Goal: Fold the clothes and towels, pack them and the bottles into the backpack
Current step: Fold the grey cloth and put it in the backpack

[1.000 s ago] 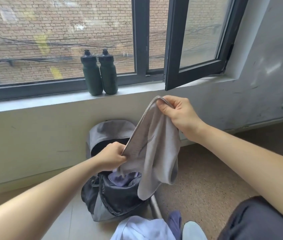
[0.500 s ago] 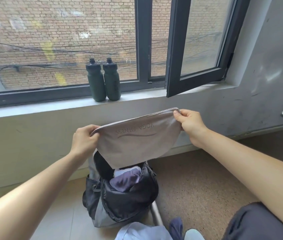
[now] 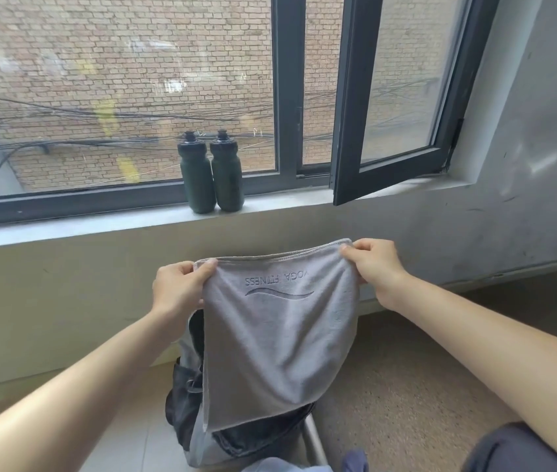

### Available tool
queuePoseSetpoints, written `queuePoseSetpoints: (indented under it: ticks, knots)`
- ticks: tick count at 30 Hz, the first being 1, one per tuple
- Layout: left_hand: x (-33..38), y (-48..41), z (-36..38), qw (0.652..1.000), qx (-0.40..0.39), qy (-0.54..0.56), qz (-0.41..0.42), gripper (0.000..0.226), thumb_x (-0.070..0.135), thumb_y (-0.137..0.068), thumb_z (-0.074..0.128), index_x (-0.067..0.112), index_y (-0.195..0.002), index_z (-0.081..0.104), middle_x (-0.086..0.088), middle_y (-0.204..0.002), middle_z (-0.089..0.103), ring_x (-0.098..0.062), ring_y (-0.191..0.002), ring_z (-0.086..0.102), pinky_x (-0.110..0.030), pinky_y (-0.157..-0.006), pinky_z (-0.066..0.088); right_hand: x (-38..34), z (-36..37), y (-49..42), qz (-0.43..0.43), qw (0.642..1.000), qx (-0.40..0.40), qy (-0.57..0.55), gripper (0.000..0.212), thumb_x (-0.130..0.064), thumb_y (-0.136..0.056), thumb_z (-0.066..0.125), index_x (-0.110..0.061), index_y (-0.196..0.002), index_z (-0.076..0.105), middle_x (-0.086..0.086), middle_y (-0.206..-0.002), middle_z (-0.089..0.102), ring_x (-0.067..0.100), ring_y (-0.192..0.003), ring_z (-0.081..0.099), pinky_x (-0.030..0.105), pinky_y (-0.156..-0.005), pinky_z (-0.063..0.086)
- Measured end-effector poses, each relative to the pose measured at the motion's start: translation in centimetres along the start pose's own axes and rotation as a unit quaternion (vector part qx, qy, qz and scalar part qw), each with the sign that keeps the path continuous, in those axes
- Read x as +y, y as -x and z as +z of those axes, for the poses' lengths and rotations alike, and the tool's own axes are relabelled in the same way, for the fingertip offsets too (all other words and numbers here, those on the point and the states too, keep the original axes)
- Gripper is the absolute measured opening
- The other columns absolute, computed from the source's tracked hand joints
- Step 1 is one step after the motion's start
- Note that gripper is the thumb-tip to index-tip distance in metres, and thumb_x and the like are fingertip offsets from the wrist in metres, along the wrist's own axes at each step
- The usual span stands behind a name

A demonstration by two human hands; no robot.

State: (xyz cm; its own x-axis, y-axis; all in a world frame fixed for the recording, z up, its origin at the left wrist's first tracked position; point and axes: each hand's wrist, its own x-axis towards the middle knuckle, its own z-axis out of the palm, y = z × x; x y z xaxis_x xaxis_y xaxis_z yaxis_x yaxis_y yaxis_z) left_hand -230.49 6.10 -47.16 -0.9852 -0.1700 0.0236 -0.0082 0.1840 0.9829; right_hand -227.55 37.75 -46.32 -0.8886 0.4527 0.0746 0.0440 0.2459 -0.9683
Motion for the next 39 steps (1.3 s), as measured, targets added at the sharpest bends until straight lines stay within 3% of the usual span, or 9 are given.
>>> queuePoseSetpoints:
  ticks: [3,7,14,18,23,27,30,34,39]
  knots:
    - [1.3,1.6,1.6,0.999,-0.032,0.043,0.003,0.036,0.028,-0.091,0.078,0.014,-0.066,0.056,-0.004,-0.069,0.061,-0.016,-0.058,0.057,-0.023,-0.047,0.052,-1.4,0.8,1.8,-0.011,0.998,-0.051,-0.032,0.018,-0.020,-0.092,0.072,-0.012,-0.076,0.067,0.005,-0.075,0.064,0.016,-0.068,0.057,0.028,-0.056,0.053]
    - [2.3,3.8,3.4,0.992,-0.115,0.041,0.025,0.025,0.024,-0.093,0.076,0.012,-0.074,0.064,0.002,-0.060,0.059,-0.006,-0.047,0.052,-0.020,-0.051,0.054,-3.1,1.9,4.4,-0.033,0.987,-0.146,-0.055,0.015,-0.015,-0.093,0.072,-0.009,-0.080,0.068,0.008,-0.072,0.062,0.017,-0.061,0.056,0.028,-0.056,0.053]
    - [3.0,6.0,5.4,0.978,-0.189,0.066,0.061,0.020,0.019,-0.095,0.072,-0.001,-0.095,0.073,-0.001,-0.075,0.067,-0.004,-0.065,0.059,-0.018,-0.063,0.055,-4.4,3.7,7.3,-0.084,0.963,-0.253,-0.045,0.020,-0.017,-0.094,0.073,0.002,-0.094,0.068,0.008,-0.077,0.066,0.019,-0.068,0.060,0.028,-0.060,0.055]
    - [3.2,6.4,5.2,0.977,-0.189,0.072,0.064,0.024,0.019,-0.096,0.071,-0.004,-0.098,0.072,-0.008,-0.083,0.071,-0.012,-0.072,0.062,-0.020,-0.063,0.055,-4.8,3.3,7.5,-0.082,0.950,-0.298,-0.036,0.013,-0.011,-0.092,0.064,0.000,-0.090,0.069,0.013,-0.079,0.069,0.025,-0.072,0.065,0.044,-0.075,0.058]
    - [3.7,6.8,4.6,0.969,-0.226,0.079,0.062,0.020,0.019,-0.098,0.067,-0.001,-0.101,0.072,-0.009,-0.088,0.077,-0.011,-0.074,0.069,-0.022,-0.064,0.057,-4.9,3.2,7.7,-0.175,0.952,-0.247,0.042,0.014,0.000,-0.085,0.064,-0.013,-0.084,0.069,0.005,-0.110,0.058,0.031,-0.082,0.071,0.040,-0.073,0.063]
    - [4.2,7.4,4.5,0.963,-0.246,0.084,0.069,0.020,0.014,-0.099,0.066,-0.004,-0.103,0.072,-0.012,-0.089,0.077,-0.015,-0.075,0.073,-0.025,-0.067,0.059,-5.4,3.0,7.9,-0.213,0.938,-0.254,0.100,0.036,-0.001,-0.083,0.069,-0.021,-0.110,0.056,-0.003,-0.131,0.055,0.029,-0.071,0.072,0.042,-0.061,0.063]
    - [4.3,7.6,4.4,0.961,-0.252,0.083,0.077,0.018,0.016,-0.097,0.069,0.000,-0.101,0.075,-0.013,-0.089,0.078,-0.016,-0.076,0.072,-0.027,-0.069,0.059,-5.6,2.9,7.9,-0.177,0.928,-0.310,0.109,0.036,-0.001,-0.090,0.060,-0.018,-0.122,0.058,0.005,-0.108,0.070,0.028,-0.057,0.069,0.039,-0.053,0.060]
    - [4.4,7.5,4.1,0.959,-0.253,0.095,0.082,0.018,0.018,-0.094,0.074,0.004,-0.105,0.074,-0.013,-0.092,0.078,-0.020,-0.084,0.073,-0.035,-0.078,0.062,-5.7,2.8,7.8,-0.172,0.937,-0.288,0.103,0.015,-0.004,-0.093,0.061,-0.011,-0.102,0.071,0.015,-0.072,0.073,0.026,-0.054,0.069,0.038,-0.055,0.059]
    - [3.2,7.1,4.1,0.959,-0.240,-0.041,0.142,0.029,0.029,-0.073,0.079,0.024,-0.102,0.074,-0.010,-0.090,0.078,-0.033,-0.085,0.075,-0.052,-0.086,0.062,-5.9,2.3,7.5,-0.148,0.955,-0.248,0.070,0.012,0.000,-0.094,0.059,-0.002,-0.092,0.070,0.023,-0.072,0.071,0.021,-0.051,0.066,0.032,-0.051,0.055]
